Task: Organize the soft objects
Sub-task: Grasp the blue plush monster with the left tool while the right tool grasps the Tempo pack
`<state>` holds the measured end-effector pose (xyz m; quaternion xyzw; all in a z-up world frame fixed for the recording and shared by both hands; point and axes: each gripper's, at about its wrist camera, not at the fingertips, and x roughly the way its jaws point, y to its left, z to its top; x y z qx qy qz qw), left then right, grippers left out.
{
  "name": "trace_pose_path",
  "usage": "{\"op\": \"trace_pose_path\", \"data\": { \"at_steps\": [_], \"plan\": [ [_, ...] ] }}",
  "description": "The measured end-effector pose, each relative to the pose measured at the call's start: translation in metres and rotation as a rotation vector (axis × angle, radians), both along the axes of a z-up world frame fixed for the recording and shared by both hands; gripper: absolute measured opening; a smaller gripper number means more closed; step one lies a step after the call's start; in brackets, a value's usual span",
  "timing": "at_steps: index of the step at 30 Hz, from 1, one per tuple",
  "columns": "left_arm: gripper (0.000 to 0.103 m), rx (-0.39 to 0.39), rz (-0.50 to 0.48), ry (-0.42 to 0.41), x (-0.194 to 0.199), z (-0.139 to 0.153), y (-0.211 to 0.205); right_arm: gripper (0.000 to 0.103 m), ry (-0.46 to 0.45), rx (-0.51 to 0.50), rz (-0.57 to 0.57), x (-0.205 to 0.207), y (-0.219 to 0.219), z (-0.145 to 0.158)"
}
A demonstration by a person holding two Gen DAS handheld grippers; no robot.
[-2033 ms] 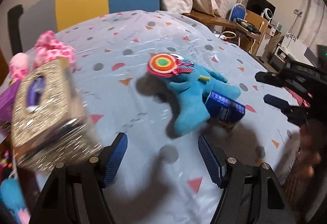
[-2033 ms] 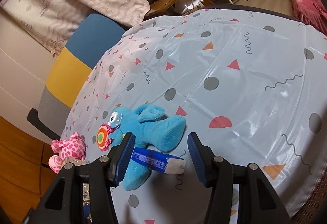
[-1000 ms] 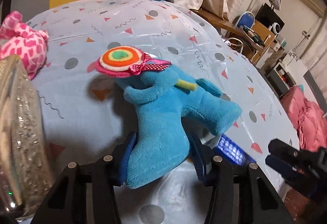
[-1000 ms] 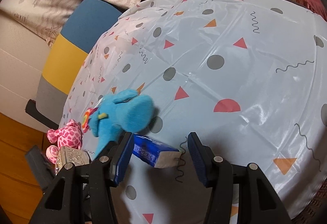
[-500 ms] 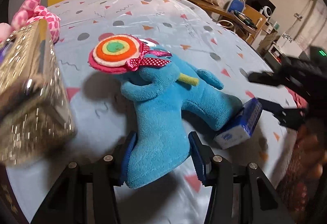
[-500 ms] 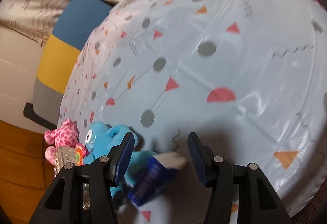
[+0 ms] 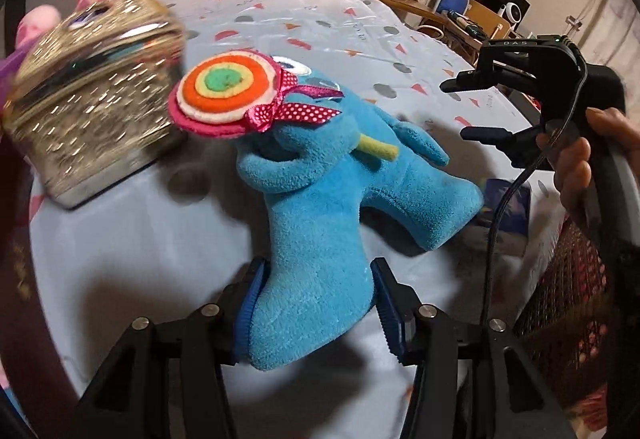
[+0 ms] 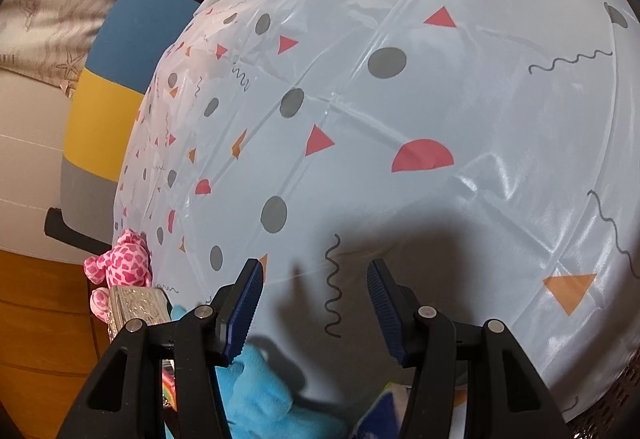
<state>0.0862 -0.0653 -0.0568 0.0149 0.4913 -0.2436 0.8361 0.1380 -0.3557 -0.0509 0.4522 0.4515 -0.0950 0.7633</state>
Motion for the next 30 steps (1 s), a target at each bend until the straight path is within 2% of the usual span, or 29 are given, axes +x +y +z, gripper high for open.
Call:
{"op": "trace_pose_path", "data": {
  "at_steps": [3, 5, 9, 11, 15, 19, 26, 30],
  "plan": [
    [0.060, -0.011, 0.018, 0.017, -0.002, 0.000, 0.013, 0.055, 0.036, -0.006, 0.036, 0.005, 0.006, -0.005],
    [0.070, -0.020, 0.033, 0.038, -0.002, 0.001, 0.019, 0.055, 0.050, -0.018, 0.054, 0.007, 0.009, -0.006],
    [0.076, -0.073, 0.061, 0.047, -0.002, 0.011, 0.021, 0.055, 0.044, -0.020, 0.043, 0.005, 0.007, -0.006],
    [0.089, -0.101, 0.062, 0.037, -0.002, 0.020, 0.017, 0.055, 0.044, -0.018, 0.042, 0.004, 0.006, -0.006],
    [0.093, -0.152, 0.111, 0.050, 0.012, 0.033, 0.009, 0.055, 0.037, -0.021, 0.052, 0.005, 0.008, -0.004],
    [0.102, -0.140, 0.196, 0.082, 0.033, 0.032, -0.001, 0.055, 0.023, -0.018, 0.057, 0.005, 0.009, -0.002],
    [0.103, -0.090, 0.308, 0.156, 0.066, 0.017, -0.013, 0.055, 0.004, -0.026, 0.097, 0.009, 0.017, 0.002],
    [0.103, -0.049, 0.336, 0.156, 0.078, 0.013, -0.027, 0.055, -0.002, -0.025, 0.107, 0.010, 0.018, 0.003]
  ]
}}
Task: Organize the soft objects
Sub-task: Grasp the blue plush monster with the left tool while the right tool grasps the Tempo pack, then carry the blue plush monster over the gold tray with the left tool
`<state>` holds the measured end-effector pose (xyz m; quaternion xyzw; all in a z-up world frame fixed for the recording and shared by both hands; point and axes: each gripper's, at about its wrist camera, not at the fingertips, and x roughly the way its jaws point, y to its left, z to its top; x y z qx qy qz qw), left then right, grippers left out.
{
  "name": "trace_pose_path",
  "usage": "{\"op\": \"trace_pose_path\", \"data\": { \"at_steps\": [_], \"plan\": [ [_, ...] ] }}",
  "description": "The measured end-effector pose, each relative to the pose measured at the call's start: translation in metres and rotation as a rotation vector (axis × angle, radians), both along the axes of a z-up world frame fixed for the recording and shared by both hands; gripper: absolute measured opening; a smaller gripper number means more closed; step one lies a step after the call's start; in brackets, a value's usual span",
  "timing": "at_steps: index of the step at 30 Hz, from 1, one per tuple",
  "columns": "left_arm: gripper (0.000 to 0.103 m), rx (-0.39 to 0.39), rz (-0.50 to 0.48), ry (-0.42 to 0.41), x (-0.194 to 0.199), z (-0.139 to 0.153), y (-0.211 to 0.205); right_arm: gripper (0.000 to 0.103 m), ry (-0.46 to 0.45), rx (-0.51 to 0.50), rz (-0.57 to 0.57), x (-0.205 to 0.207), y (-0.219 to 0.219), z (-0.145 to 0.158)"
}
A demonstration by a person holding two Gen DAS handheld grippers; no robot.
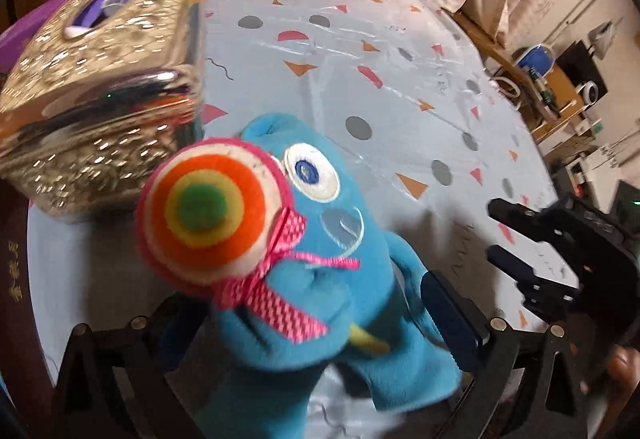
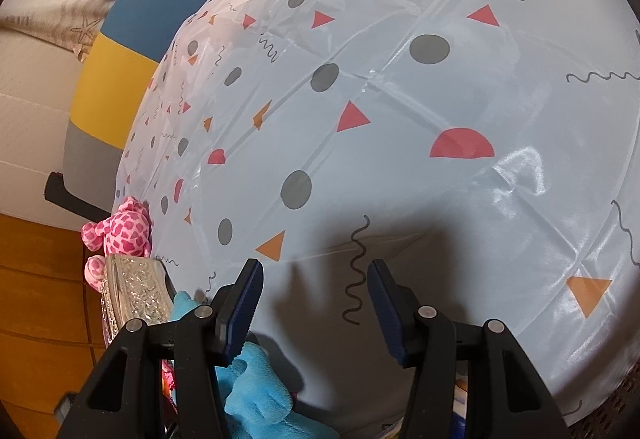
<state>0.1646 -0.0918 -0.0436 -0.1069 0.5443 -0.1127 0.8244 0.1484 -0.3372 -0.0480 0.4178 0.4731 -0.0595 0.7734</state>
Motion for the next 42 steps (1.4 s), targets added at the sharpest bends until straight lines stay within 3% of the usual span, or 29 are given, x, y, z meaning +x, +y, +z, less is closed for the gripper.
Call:
{"op": "trace_pose_path", "data": {
  "at_steps": [4, 5, 8, 16, 19, 23, 26, 34, 42],
  "plan": [
    [0.100, 0.022, 0.016, 0.050, 0.011, -0.024, 0.000, 0.055, -0.003, 0.003, 0.009, 0.001, 0.001, 0.000],
    [0.091, -0.001, 0.018, 0.040, 0.009, -0.028, 0.004, 0.055, -0.004, 0.004, 0.009, 0.001, 0.001, 0.000],
    [0.082, 0.015, -0.053, -0.033, 0.001, -0.023, 0.001, 0.055, -0.004, 0.005, 0.008, 0.002, 0.001, 0.000],
    [0.079, 0.072, -0.201, -0.147, -0.037, -0.008, 0.011, 0.055, 0.031, -0.030, 0.046, 0.006, 0.008, -0.002],
    [0.079, 0.080, -0.261, -0.174, -0.050, -0.003, 0.019, 0.055, 0.043, -0.070, 0.150, 0.013, 0.023, 0.002],
    [0.079, 0.078, -0.301, -0.179, -0.066, -0.001, 0.039, 0.056, 0.053, -0.183, 0.394, 0.019, 0.050, 0.025],
    [0.079, 0.049, -0.278, -0.156, -0.071, -0.005, 0.057, 0.085, 0.089, -0.289, 0.590, 0.012, 0.068, 0.039],
    [0.080, -0.001, -0.239, -0.144, -0.076, -0.013, 0.072, 0.085, 0.303, -0.566, 0.902, -0.022, 0.093, 0.029],
    [0.081, -0.026, -0.226, -0.144, -0.078, -0.016, 0.076, 0.085, 0.474, -0.642, 1.030, -0.028, 0.103, -0.008]
  ]
}}
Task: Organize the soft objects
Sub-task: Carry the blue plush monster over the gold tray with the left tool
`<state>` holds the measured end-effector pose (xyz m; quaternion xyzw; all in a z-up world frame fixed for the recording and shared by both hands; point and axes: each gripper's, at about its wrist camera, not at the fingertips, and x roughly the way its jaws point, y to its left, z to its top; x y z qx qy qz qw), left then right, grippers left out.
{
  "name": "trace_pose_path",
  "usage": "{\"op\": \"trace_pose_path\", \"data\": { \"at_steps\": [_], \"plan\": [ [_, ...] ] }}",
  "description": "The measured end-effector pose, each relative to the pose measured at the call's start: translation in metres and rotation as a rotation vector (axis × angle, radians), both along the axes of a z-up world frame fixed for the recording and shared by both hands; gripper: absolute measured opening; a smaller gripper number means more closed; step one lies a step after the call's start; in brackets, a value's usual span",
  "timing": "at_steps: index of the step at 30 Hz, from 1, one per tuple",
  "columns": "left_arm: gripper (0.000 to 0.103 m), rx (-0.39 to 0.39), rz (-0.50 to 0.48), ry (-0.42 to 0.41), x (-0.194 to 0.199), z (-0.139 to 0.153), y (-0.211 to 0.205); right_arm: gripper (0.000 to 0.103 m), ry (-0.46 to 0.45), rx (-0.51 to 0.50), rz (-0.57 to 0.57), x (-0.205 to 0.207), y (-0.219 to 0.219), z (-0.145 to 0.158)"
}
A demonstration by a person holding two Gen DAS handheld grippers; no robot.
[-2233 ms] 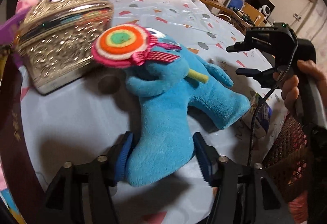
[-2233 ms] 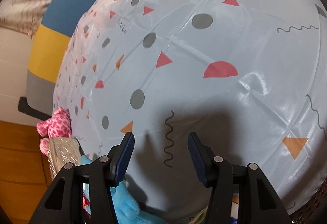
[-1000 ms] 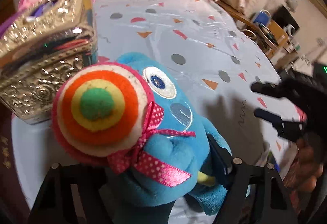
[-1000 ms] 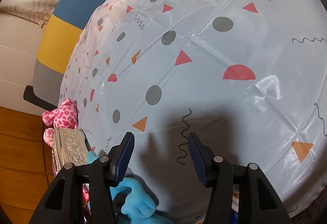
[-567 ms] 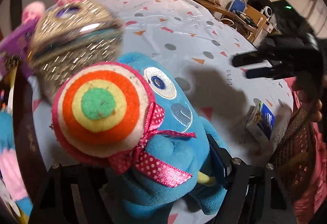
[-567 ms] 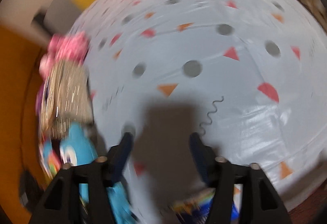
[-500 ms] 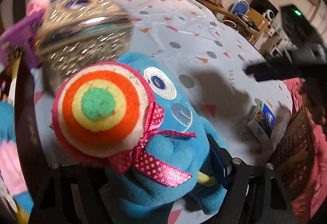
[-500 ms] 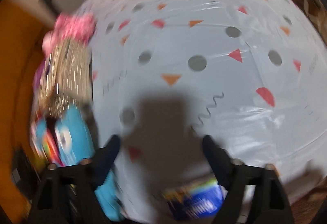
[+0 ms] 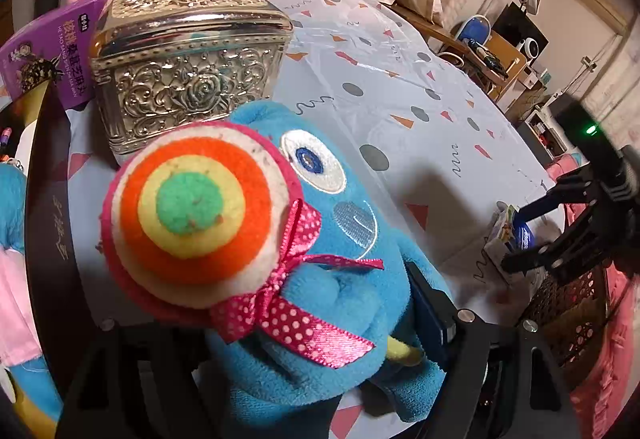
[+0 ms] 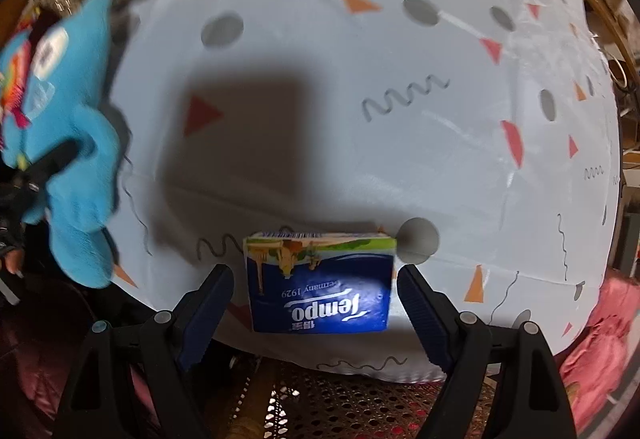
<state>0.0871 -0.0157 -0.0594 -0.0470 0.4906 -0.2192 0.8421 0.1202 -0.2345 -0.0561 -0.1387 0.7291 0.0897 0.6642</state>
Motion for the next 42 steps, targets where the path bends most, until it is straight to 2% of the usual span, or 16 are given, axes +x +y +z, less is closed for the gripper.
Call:
{"op": "trace_pose_path", "data": {
  "at_steps": [2, 3, 5, 10, 13, 16, 21, 31, 37, 42],
  "plan": [
    [0.081, -0.002, 0.001, -0.002, 0.000, 0.000, 0.001, 0.081, 0.039, -0.047, 0.004, 0.001, 0.001, -0.010],
    [0.081, -0.004, 0.001, -0.002, 0.000, 0.000, 0.001, 0.074, 0.037, -0.052, 0.001, 0.003, 0.000, -0.012],
    [0.081, -0.008, 0.002, -0.005, -0.001, 0.000, 0.002, 0.074, 0.026, -0.048, -0.009, 0.004, -0.002, -0.012],
    [0.081, -0.008, 0.004, -0.016, -0.004, -0.001, 0.004, 0.074, -0.152, 0.027, -0.038, 0.018, 0.009, 0.017],
    [0.081, -0.010, 0.008, -0.021, -0.006, 0.000, 0.004, 0.074, -0.266, 0.089, -0.122, 0.037, 0.014, 0.030],
    [0.081, -0.007, 0.009, -0.029, -0.007, 0.000, 0.004, 0.074, -0.332, 0.120, -0.206, 0.054, 0.015, 0.027],
    [0.081, 0.002, 0.013, -0.044, -0.011, 0.001, 0.003, 0.074, -0.369, 0.114, -0.318, 0.067, 0.016, -0.009],
    [0.078, 0.020, 0.024, -0.090, -0.020, 0.011, 0.001, 0.075, -0.419, 0.122, -0.298, 0.058, 0.001, -0.018],
    [0.077, 0.005, 0.032, -0.139, -0.033, 0.037, 0.012, 0.074, -0.436, 0.111, -0.275, 0.044, 0.021, -0.026],
    [0.076, -0.047, 0.069, -0.172, -0.042, 0.067, 0.038, 0.074, -0.441, 0.103, -0.265, 0.038, 0.051, -0.029]
  ]
}}
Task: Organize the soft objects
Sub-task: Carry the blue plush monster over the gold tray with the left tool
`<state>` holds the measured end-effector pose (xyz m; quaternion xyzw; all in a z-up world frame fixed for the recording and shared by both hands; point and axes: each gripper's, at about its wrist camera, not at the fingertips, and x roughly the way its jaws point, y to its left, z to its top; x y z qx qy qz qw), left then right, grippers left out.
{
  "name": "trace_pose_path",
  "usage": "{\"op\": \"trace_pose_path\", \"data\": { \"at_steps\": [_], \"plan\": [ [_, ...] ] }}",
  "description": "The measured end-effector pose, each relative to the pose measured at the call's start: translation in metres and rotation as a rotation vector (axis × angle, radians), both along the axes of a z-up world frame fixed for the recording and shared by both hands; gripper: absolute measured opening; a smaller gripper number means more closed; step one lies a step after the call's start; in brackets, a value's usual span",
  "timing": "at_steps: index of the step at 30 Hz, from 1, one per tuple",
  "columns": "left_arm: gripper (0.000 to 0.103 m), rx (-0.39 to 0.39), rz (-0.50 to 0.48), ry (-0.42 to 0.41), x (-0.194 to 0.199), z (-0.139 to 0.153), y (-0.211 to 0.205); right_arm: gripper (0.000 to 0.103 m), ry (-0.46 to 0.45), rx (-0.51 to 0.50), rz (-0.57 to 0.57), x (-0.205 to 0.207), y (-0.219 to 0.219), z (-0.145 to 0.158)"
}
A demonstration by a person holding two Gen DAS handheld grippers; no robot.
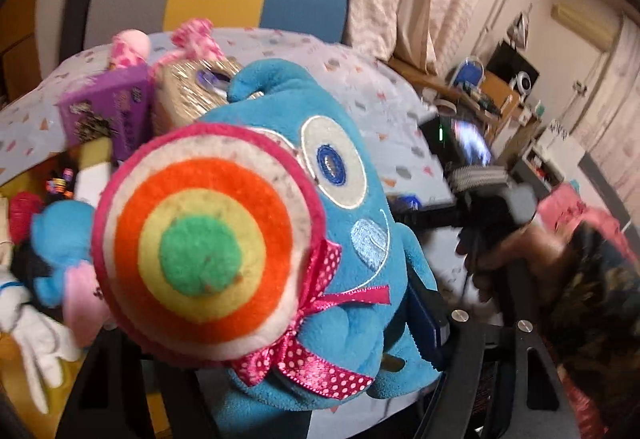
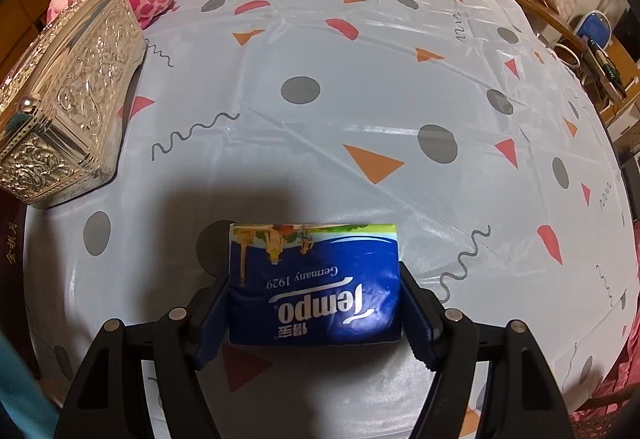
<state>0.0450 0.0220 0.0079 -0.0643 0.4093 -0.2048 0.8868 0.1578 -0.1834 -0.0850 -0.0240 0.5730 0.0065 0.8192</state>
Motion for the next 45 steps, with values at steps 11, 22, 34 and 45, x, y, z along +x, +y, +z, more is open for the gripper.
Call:
{"op": "trace_pose_path", "data": {
  "at_steps": [11, 22, 34, 45],
  "plan": [
    [0.077, -0.005, 0.203, -0.076, -0.026, 0.053, 0.119, 0.074, -0.002, -0.009, 0.012, -0.001, 0.004, 0.008],
    [0.077, 0.298, 0.334, 0.005, -0.024, 0.005, 0.231, 0.074, -0.004, -0.016, 0.023, -0.002, 0.008, 0.008],
    [0.091, 0.202, 0.399, 0.096, -0.002, -0.033, 0.266, 0.074, -0.006, -0.020, 0.023, -0.001, 0.008, 0.008],
    [0.096, 0.116, 0.533, 0.044, -0.024, -0.004, 0.278, 0.074, -0.005, -0.020, 0.023, -0.001, 0.008, 0.008]
  ]
}}
